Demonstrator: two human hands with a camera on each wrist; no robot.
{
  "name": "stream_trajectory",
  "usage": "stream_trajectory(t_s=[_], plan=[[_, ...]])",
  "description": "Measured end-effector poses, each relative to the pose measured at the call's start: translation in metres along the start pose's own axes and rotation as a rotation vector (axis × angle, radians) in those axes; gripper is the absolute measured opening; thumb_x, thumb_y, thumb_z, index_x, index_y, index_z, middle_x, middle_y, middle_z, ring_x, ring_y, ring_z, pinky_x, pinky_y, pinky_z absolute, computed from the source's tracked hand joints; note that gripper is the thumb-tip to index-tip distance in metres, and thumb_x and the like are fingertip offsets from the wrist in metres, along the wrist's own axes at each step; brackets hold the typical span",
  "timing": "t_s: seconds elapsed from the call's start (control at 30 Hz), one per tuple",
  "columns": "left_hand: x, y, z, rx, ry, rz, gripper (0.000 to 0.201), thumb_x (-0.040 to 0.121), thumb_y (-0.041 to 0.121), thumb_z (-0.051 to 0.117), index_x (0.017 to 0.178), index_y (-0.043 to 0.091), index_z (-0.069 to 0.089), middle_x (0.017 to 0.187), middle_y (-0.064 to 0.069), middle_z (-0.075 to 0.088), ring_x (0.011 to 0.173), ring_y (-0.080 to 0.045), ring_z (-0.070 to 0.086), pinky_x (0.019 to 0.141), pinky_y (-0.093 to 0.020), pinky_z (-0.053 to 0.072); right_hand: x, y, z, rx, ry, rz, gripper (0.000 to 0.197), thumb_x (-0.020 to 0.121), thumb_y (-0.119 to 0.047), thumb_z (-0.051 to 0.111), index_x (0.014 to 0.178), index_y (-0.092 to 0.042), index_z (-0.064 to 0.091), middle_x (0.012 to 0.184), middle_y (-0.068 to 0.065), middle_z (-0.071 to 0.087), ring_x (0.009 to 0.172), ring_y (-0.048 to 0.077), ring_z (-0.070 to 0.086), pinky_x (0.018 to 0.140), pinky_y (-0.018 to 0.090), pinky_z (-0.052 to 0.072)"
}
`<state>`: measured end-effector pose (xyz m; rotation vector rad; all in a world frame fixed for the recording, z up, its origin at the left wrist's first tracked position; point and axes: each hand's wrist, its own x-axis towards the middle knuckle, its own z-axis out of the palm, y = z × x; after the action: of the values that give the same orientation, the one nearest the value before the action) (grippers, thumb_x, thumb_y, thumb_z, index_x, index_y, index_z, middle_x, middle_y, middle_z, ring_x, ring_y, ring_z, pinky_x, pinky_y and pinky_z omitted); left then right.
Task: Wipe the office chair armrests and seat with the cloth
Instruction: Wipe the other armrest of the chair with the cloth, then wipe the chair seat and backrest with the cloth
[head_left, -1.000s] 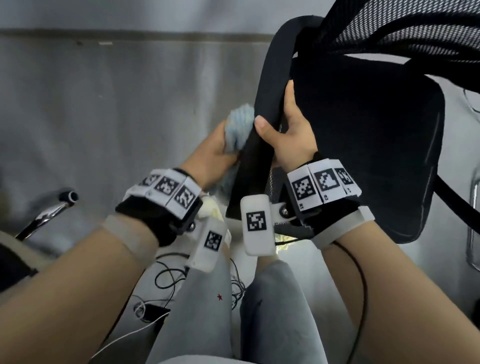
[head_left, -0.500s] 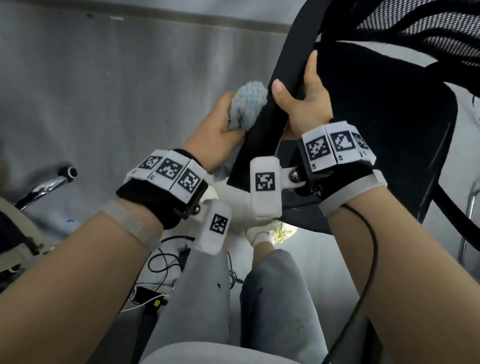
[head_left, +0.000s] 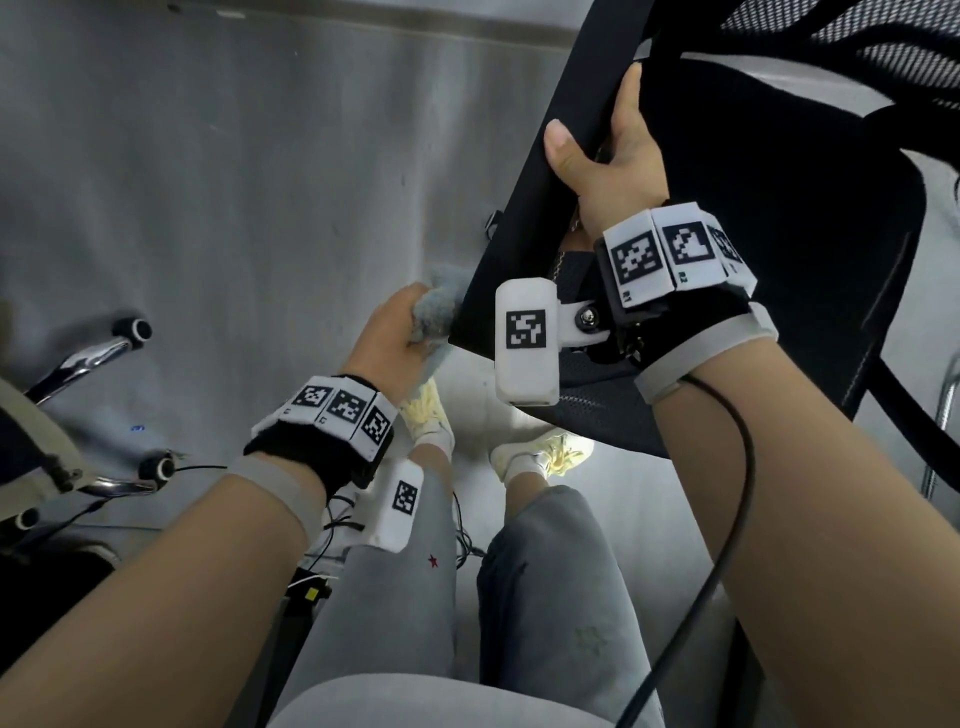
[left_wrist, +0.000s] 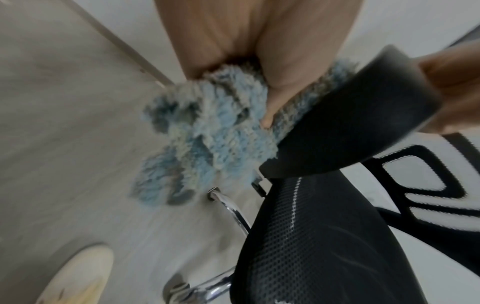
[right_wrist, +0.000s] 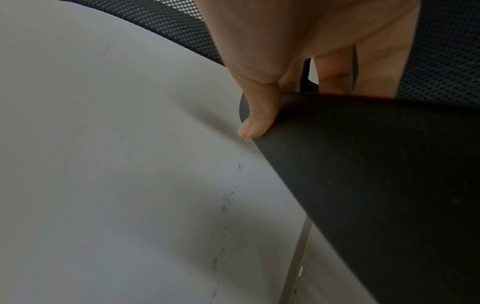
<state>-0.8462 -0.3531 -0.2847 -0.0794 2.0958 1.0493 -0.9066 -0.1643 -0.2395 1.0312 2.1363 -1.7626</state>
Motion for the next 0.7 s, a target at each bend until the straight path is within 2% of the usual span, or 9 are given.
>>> stream_trajectory(t_s=[0.13,0.2,0.27,0.33,0.43,0.5,0.53,0.63,0.7], plan=[[-0.021,-0.015,0.009,-0.218,0.054,-0.231,0.037,0.087,0.002,0.049,0.124,0.007,0.046,0.108,-0.007,0.06,0.1,-0.025,0.058,0.09,-0.035,0.047,-0.009,0.003,-0.007,-0.017,-0.026,0.002,0.092,0.075,-0.048,0.062,0.146,-0.032,0.006,0.142,-0.002,0.046,0.121,0.019,0.053,0.094,0.051,0.049],[-0.032,-0.02,0.016,-0.411,0.054,-0.339,0.04,0.088,0.0,0.048,0.127,0.01,0.045,0.113,-0.01,0.06,0.105,-0.029,0.059,0.088,-0.039,0.049,-0.021,0.012,-0.017,0.0,-0.025,0.072,0.083,0.083,-0.045,0.058,0.147,-0.028,0.008,0.128,-0.006,0.055,0.091,0.013,0.062,0.074,0.037,0.059],[-0.04,-0.016,0.024,-0.527,0.006,-0.376,0.041,0.088,-0.002,0.048,0.128,0.01,0.045,0.11,-0.01,0.061,0.1,-0.027,0.061,0.077,-0.034,0.054,-0.044,0.032,-0.03,0.046,-0.021,0.179,0.069,0.09,-0.036,0.054,0.146,-0.022,0.017,0.101,-0.013,0.059,0.069,0.006,0.055,0.059,0.023,0.055],[-0.045,-0.005,0.034,-0.58,-0.05,-0.378,0.04,0.088,-0.004,0.048,0.126,0.008,0.044,0.105,-0.009,0.061,0.089,-0.02,0.062,0.068,-0.026,0.054,-0.072,0.062,-0.045,0.082,-0.084,0.328,0.064,0.089,-0.034,0.055,0.144,-0.019,0.026,0.097,-0.012,0.058,0.08,0.007,0.056,0.068,0.024,0.053],[-0.05,0.014,0.053,-0.686,-0.123,-0.413,0.032,0.087,-0.002,0.051,0.119,0.003,0.049,0.1,-0.012,0.062,0.079,-0.017,0.064,0.063,-0.023,0.057,-0.105,0.102,-0.064,0.067,-0.266,0.515,0.065,0.086,-0.032,0.061,0.141,-0.016,0.031,0.121,0.003,0.058,0.104,0.012,0.055,0.091,0.025,0.048],[-0.052,0.025,0.069,-0.747,-0.187,-0.432,0.03,0.086,0.001,0.052,0.116,0.0,0.052,0.099,-0.013,0.064,0.076,-0.017,0.067,0.065,-0.025,0.058,-0.121,0.117,-0.072,0.149,-0.378,0.603,0.042,0.086,-0.024,0.061,0.124,-0.016,0.044,0.109,0.001,0.063,0.092,0.007,0.059,0.08,0.013,0.05],[-0.052,0.03,0.077,-0.763,-0.208,-0.437,0.03,0.087,0.001,0.052,0.116,-0.001,0.052,0.099,-0.013,0.065,0.077,-0.016,0.068,0.066,-0.026,0.058,-0.126,0.124,-0.076,0.224,-0.429,0.649,0.036,0.086,-0.021,0.061,0.119,-0.015,0.048,0.108,0.001,0.064,0.093,0.008,0.062,0.079,0.013,0.051],[-0.05,0.045,0.102,-0.742,-0.248,-0.422,0.036,0.087,0.003,0.052,0.122,-0.003,0.05,0.108,-0.014,0.064,0.09,-0.021,0.066,0.073,-0.027,0.058,-0.134,0.141,-0.092,0.474,-0.48,0.729,0.039,0.079,-0.026,0.065,0.115,-0.011,0.059,0.113,0.006,0.069,0.102,0.017,0.066,0.091,0.029,0.052],[-0.048,0.057,0.116,-0.705,-0.271,-0.385,0.039,0.086,0.002,0.052,0.125,0.0,0.048,0.114,-0.014,0.063,0.096,-0.022,0.064,0.078,-0.026,0.057,-0.134,0.146,-0.107,0.6,-0.413,0.722,0.026,0.082,-0.024,0.062,0.105,-0.012,0.063,0.095,0.003,0.074,0.087,0.016,0.071,0.079,0.029,0.058]])
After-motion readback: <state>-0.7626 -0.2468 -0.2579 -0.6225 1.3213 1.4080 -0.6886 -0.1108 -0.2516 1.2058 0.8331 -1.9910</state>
